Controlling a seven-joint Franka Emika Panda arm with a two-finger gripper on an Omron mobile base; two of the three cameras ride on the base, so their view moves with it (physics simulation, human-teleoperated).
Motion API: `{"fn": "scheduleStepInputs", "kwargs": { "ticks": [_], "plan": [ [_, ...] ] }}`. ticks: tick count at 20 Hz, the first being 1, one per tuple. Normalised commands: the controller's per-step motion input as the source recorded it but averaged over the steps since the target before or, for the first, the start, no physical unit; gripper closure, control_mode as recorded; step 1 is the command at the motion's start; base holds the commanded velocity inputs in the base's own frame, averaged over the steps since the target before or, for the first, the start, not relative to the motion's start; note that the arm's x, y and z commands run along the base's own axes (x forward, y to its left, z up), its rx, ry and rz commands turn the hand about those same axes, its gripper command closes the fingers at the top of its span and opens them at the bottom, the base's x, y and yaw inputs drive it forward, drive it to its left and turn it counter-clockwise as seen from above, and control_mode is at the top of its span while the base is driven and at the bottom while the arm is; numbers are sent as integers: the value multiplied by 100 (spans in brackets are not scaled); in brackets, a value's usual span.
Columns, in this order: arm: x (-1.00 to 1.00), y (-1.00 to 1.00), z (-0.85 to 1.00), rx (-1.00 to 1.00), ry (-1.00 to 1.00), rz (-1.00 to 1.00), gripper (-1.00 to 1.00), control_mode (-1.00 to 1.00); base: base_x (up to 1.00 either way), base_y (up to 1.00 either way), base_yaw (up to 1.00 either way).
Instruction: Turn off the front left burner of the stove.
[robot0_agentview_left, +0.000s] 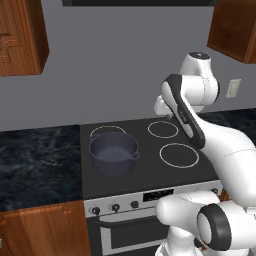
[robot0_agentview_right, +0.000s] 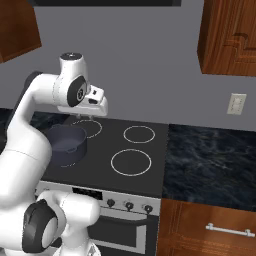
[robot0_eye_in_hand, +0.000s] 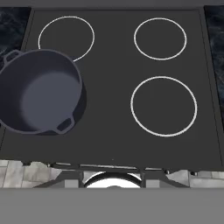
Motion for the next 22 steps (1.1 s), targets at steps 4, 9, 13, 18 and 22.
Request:
{"fn": "scheduleStepInputs", "kwargs": {
  "ticks": [4,9,13,18,22],
  "plan": [
    [-12,0,0,0,-2,0,-100,-100,0,0,0],
    [-64,14,-2,-7,-11,15,-100,-100,0,0,0],
    [-73,33,-9,-13,-15,24,-100,-100,0,0,0],
    [-61,51,-9,-17,-14,25,-100,-100,0,0,0],
    [-38,50,-8,-16,-11,17,-100,-100,0,0,0]
  ]
}}
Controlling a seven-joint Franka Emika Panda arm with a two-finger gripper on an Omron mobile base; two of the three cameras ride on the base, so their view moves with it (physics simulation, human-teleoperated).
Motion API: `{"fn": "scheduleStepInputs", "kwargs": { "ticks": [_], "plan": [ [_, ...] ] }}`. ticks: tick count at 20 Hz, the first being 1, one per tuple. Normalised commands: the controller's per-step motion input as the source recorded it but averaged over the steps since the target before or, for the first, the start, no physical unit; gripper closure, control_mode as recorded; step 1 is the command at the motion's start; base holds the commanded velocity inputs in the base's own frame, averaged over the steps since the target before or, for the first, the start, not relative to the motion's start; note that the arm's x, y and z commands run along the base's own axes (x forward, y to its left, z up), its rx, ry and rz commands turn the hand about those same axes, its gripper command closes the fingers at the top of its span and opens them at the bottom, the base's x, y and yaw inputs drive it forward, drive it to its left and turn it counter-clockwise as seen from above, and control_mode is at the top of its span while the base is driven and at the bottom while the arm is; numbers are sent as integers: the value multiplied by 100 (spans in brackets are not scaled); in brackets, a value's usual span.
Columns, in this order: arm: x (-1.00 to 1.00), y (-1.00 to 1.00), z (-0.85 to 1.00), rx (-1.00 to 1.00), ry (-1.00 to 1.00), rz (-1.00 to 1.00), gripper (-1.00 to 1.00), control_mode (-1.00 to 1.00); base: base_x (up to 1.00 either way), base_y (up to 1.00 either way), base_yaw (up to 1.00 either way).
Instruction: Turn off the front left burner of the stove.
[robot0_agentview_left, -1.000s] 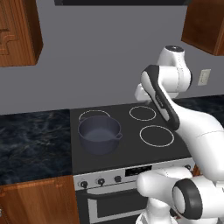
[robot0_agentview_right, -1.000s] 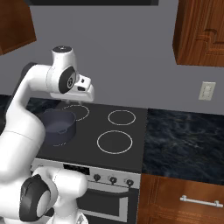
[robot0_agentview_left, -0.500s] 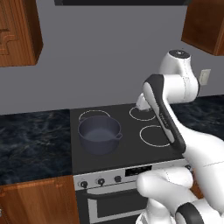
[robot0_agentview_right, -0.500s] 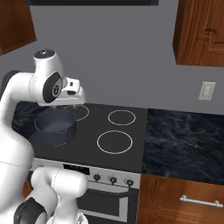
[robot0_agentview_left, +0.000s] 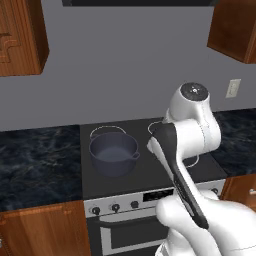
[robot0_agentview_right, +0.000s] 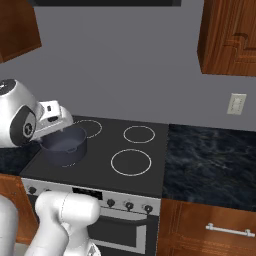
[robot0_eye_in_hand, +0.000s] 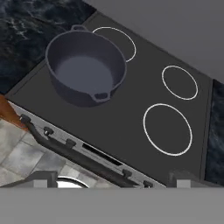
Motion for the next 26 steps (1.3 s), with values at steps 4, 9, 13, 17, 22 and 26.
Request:
{"fn": "scheduleStepInputs", "kwargs": {
  "ticks": [4,9,13,17,22,26],
  "plan": [
    [-35,56,-11,-14,-18,7,-100,-100,0,0,0],
    [-36,50,-15,-6,-19,0,-100,-100,0,0,0],
    [-24,49,-26,0,-15,0,-100,-100,0,0,0],
    [-8,41,-37,0,-11,0,-100,-100,0,0,0],
    [-9,32,-40,0,-11,0,-100,-100,0,0,0],
    [-7,29,-58,0,-16,0,-100,-100,0,0,0]
  ]
}}
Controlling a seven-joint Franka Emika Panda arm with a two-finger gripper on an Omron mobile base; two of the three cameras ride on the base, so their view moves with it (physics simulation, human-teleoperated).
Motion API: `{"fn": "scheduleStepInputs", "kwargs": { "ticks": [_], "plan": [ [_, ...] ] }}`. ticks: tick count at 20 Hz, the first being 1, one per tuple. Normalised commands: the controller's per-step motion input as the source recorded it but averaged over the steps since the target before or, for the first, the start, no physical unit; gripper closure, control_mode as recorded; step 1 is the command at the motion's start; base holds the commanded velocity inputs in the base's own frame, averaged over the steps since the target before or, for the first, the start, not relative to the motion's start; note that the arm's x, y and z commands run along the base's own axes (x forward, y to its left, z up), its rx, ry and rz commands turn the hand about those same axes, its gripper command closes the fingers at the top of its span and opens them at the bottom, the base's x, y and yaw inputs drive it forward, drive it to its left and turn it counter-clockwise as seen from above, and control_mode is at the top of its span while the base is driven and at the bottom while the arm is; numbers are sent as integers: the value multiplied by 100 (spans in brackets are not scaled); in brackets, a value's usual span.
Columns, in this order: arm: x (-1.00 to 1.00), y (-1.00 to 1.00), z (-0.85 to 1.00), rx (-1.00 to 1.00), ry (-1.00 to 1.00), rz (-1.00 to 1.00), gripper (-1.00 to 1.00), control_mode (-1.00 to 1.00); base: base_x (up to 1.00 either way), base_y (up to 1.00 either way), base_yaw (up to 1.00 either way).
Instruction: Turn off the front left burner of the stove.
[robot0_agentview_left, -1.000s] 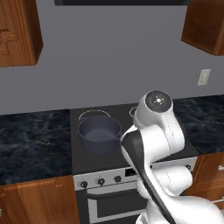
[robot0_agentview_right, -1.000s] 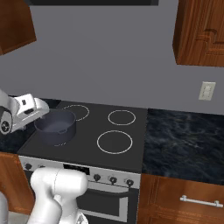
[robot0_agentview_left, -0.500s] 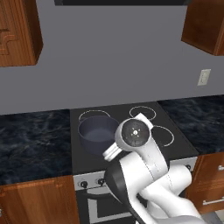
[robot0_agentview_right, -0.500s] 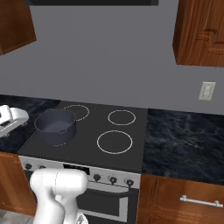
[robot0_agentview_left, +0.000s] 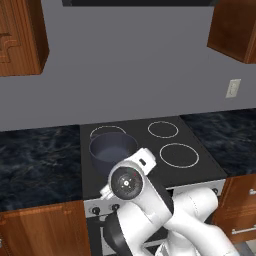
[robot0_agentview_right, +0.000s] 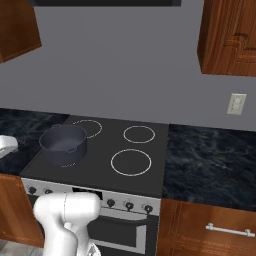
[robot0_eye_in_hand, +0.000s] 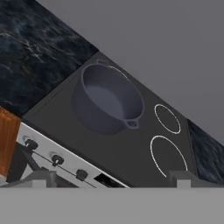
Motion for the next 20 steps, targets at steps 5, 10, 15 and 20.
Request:
{"fn": "scheduleStepInputs", "kwargs": {
  "ticks": [5,10,15,20],
  "plan": [
    [0,5,-60,1,-16,0,-100,-100,0,0,0],
    [-3,0,-62,1,-17,0,-100,-100,0,0,0],
    [0,0,-72,1,-19,0,-100,-100,0,0,0],
    [-2,0,-54,2,-19,0,-100,-100,0,0,0]
  ]
}}
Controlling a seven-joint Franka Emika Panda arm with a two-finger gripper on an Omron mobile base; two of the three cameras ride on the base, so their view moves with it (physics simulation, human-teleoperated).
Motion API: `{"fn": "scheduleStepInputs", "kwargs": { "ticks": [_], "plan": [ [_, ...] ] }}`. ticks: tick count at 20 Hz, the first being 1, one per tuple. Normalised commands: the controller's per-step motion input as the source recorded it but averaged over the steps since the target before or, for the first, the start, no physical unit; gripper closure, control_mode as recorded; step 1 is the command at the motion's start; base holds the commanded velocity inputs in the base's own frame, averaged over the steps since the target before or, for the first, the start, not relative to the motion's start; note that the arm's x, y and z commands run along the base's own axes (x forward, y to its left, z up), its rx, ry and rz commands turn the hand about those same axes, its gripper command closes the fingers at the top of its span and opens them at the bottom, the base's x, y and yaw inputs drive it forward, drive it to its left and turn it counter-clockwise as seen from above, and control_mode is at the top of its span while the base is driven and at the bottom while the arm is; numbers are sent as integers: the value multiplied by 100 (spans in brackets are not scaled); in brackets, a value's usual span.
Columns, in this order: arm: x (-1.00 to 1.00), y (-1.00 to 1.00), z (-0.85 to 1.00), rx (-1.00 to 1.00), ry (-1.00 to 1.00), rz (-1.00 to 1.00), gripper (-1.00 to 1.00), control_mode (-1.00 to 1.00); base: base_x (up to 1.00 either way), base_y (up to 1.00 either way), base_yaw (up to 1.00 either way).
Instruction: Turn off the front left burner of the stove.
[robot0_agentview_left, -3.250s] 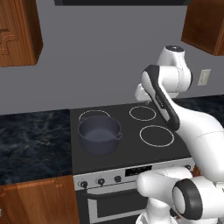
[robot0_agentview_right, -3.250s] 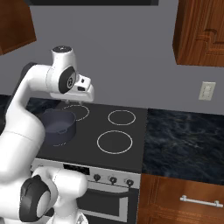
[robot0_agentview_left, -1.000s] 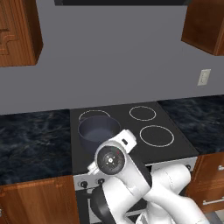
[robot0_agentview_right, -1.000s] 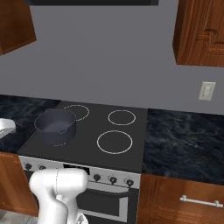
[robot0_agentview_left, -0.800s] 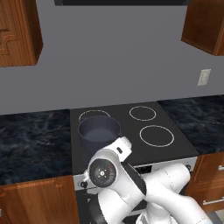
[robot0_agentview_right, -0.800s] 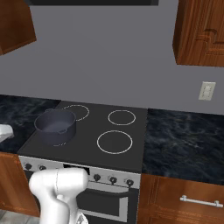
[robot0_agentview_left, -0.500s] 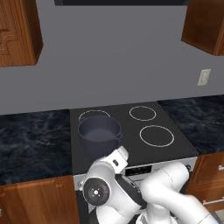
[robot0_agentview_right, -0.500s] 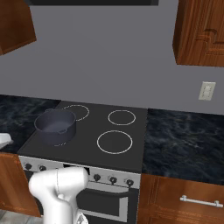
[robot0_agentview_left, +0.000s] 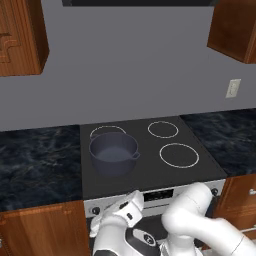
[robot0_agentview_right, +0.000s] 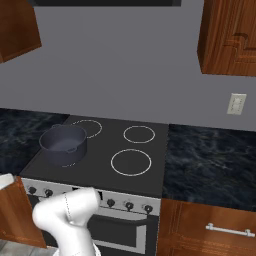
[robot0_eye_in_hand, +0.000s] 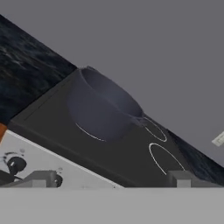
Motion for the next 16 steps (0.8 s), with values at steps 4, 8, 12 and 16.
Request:
{"fn": "scheduleStepInputs", "kwargs": {
  "ticks": [4,8,12,16],
  "plan": [
    [-1,0,-35,5,-16,-1,-100,-100,0,0,0],
    [1,0,-44,4,-8,-3,-100,-100,0,0,0],
    [1,2,-15,0,-2,-2,-100,-100,0,0,0],
    [0,16,-9,0,-2,0,-100,-100,0,0,0]
  ]
}}
